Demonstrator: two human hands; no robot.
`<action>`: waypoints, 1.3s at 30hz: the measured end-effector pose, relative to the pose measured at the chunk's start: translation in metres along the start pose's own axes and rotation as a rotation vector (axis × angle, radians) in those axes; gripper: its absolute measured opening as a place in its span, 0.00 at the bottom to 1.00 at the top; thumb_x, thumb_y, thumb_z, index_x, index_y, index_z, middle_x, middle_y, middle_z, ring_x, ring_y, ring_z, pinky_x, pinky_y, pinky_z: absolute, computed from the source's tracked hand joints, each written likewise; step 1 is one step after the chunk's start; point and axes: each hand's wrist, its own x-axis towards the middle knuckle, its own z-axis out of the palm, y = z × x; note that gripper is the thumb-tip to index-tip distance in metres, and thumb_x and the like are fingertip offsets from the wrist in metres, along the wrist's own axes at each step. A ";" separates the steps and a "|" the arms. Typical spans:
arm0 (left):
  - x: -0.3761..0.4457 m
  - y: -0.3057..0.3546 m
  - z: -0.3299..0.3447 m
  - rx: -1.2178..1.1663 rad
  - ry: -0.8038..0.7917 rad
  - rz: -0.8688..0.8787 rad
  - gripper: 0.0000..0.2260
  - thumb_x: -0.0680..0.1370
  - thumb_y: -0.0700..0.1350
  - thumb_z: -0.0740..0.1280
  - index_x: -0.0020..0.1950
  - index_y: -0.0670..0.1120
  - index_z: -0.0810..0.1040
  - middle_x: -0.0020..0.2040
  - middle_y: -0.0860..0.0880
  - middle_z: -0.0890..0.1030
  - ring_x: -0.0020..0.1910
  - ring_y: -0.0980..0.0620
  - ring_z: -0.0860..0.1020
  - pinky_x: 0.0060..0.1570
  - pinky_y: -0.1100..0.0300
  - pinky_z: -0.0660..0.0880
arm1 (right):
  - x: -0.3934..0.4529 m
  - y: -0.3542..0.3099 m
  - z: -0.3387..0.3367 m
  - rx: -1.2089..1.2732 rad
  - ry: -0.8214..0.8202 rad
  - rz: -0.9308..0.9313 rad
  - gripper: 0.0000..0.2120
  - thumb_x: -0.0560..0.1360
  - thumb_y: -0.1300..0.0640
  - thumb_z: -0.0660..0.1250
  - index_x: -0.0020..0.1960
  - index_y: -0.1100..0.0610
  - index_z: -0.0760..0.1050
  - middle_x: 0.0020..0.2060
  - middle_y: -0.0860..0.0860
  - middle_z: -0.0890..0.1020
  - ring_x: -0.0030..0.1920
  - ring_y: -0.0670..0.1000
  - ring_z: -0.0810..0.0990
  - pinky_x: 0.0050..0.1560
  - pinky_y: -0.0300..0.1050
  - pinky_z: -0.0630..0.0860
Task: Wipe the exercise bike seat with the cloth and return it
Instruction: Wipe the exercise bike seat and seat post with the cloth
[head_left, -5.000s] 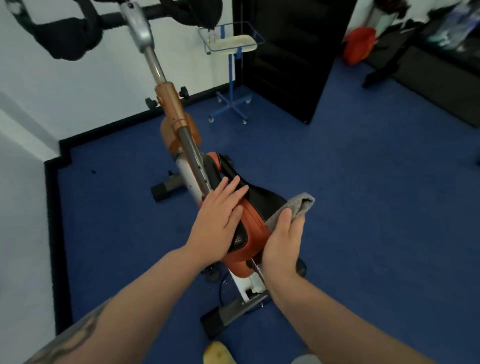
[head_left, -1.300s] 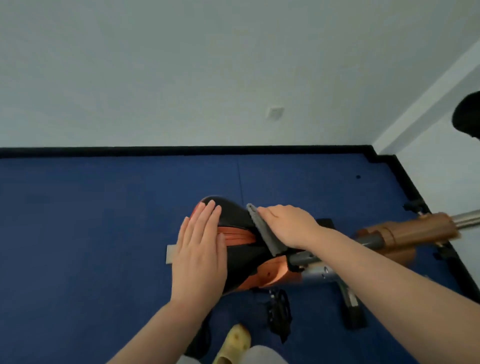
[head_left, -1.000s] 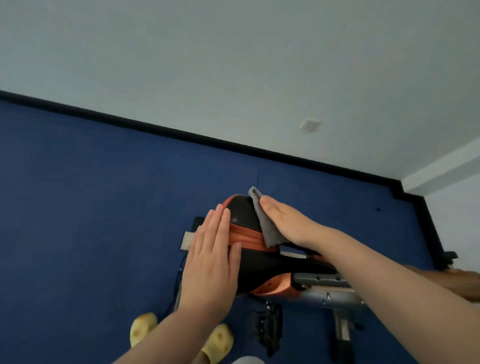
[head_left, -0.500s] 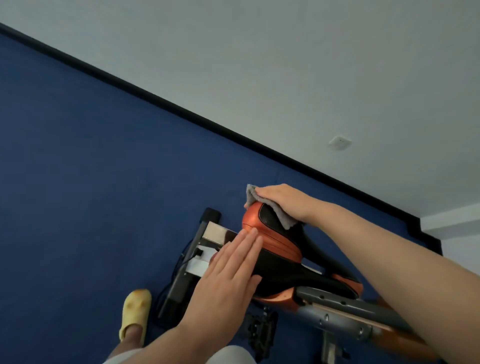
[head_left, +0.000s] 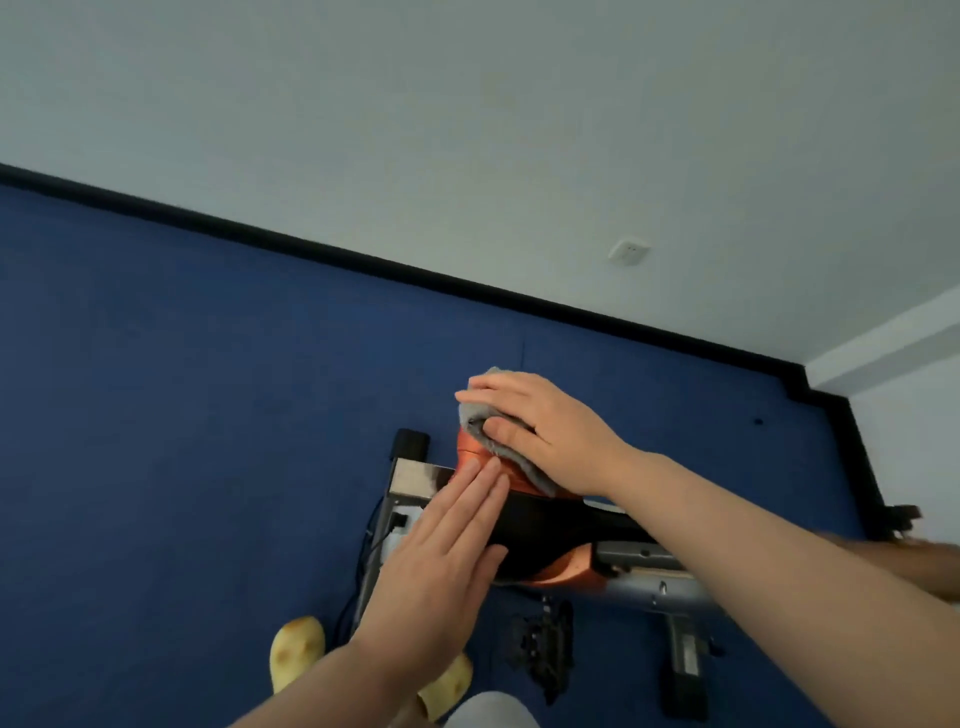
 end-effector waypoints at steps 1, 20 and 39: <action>0.001 0.000 -0.004 0.012 -0.022 0.004 0.24 0.81 0.51 0.53 0.76 0.49 0.55 0.77 0.56 0.55 0.76 0.58 0.51 0.72 0.60 0.55 | -0.007 0.001 0.001 0.042 0.036 0.051 0.19 0.81 0.46 0.55 0.71 0.39 0.65 0.72 0.39 0.66 0.73 0.41 0.60 0.70 0.41 0.59; 0.086 -0.002 -0.061 0.294 -0.426 0.440 0.27 0.80 0.54 0.51 0.77 0.48 0.50 0.78 0.53 0.49 0.76 0.56 0.44 0.72 0.60 0.37 | -0.093 -0.045 0.017 -0.139 0.578 0.907 0.16 0.82 0.45 0.52 0.59 0.50 0.75 0.52 0.51 0.83 0.52 0.53 0.79 0.51 0.52 0.72; 0.045 0.167 -0.015 0.248 -0.547 0.939 0.24 0.79 0.51 0.55 0.74 0.46 0.59 0.76 0.49 0.60 0.75 0.50 0.57 0.73 0.55 0.52 | -0.301 -0.165 0.042 -0.121 0.978 1.427 0.12 0.81 0.48 0.55 0.57 0.47 0.76 0.48 0.50 0.84 0.49 0.55 0.80 0.45 0.52 0.76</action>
